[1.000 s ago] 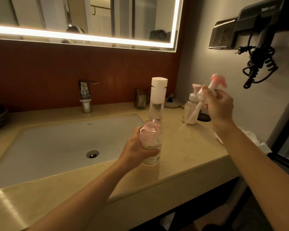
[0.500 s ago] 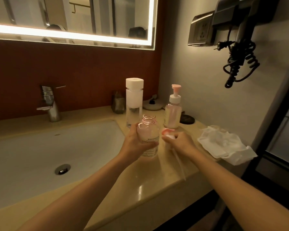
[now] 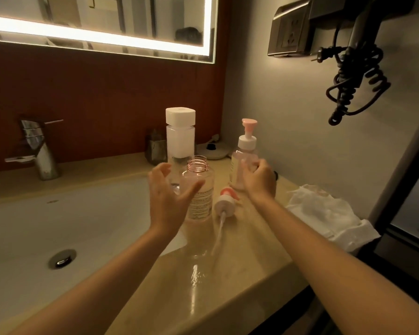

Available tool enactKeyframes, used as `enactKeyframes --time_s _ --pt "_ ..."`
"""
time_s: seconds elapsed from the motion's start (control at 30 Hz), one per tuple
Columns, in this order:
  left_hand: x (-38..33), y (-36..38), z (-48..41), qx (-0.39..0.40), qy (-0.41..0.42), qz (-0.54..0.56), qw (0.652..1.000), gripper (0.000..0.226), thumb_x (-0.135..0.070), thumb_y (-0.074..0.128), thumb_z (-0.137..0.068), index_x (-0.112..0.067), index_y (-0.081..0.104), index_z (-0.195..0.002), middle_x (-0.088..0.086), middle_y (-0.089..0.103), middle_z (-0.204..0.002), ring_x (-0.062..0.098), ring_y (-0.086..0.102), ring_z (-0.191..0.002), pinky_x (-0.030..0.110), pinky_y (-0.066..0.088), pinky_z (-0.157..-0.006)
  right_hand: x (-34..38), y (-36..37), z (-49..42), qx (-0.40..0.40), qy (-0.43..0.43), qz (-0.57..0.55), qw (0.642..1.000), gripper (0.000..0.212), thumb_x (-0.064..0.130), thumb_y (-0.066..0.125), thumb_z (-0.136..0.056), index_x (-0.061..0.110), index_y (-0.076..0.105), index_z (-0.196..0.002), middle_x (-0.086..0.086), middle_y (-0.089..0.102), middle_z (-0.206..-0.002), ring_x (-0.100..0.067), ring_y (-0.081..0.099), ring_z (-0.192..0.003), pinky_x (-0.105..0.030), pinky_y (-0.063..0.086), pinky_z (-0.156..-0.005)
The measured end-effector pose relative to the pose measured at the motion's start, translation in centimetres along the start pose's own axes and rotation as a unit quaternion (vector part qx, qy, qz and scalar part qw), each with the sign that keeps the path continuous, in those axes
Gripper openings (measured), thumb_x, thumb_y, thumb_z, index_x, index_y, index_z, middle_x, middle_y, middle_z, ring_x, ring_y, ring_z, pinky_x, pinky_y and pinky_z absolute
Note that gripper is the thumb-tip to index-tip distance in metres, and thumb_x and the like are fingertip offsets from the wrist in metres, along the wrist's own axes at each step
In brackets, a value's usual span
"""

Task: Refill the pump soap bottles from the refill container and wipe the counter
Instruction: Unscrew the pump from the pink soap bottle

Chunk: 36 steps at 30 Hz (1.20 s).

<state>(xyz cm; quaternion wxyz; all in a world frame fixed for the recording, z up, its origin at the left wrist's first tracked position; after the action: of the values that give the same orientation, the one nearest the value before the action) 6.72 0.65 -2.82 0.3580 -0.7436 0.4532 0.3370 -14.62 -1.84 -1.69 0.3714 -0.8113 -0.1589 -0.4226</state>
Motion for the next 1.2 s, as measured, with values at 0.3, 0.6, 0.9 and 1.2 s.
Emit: enactKeyframes --time_s 0.3,0.6,0.9,1.2 --pt "-3.1 0.3 0.0 -0.055 0.088 0.020 0.994 0.045 -0.044 0.063 -0.074 -0.018 0.040 -0.102 0.001 0.044 -0.099 0.011 0.045 -0.088 0.008 0.034 -0.075 2.5 1.0 -6.9 0.008 0.003 0.032 0.999 0.076 0.049 0.064 -0.079 0.016 0.029 -0.138 -0.011 0.043 -0.134 -0.030 0.043 -0.121 -0.041 0.042 -0.092" --pt "-2.2 -1.1 0.5 -0.056 0.076 0.026 0.995 0.031 -0.022 0.065 -0.084 -0.018 0.040 -0.102 -0.007 0.047 -0.090 0.008 0.049 -0.083 0.006 0.038 -0.071 1.7 0.5 -7.3 0.076 -0.039 0.060 0.995 0.044 0.030 0.061 -0.085 0.017 0.044 -0.124 -0.006 0.058 -0.120 -0.027 0.057 -0.105 -0.033 0.045 -0.079" --pt "-3.9 -0.9 3.5 0.028 0.076 0.039 0.996 0.029 -0.023 0.063 -0.085 -0.019 0.041 -0.104 0.000 0.052 -0.099 0.015 0.054 -0.088 0.021 0.047 -0.073 0.6 -5.4 -2.6 0.072 -0.048 0.098 0.991 0.046 0.034 0.061 -0.084 0.017 0.046 -0.124 -0.008 0.060 -0.119 -0.031 0.057 -0.106 -0.038 0.048 -0.085" --pt "-6.0 -2.3 7.5 0.115 0.047 0.040 0.991 0.029 -0.016 0.064 -0.084 -0.019 0.045 -0.106 0.001 0.052 -0.107 0.014 0.055 -0.094 0.022 0.050 -0.076 2.5 -8.5 6.0 0.073 -0.074 0.127 0.986 0.048 0.039 0.059 -0.086 0.017 0.046 -0.125 -0.007 0.060 -0.118 -0.029 0.057 -0.106 -0.033 0.044 -0.079"
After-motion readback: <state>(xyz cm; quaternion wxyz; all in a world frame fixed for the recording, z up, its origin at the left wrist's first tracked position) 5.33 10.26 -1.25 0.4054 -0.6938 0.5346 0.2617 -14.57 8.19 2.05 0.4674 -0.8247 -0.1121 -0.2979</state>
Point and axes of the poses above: each hand's wrist, its own z-axis away from the middle knuckle, its own y-axis out of the palm, x = y × z, the point moved 5 cm from there along -z, towards the middle knuckle
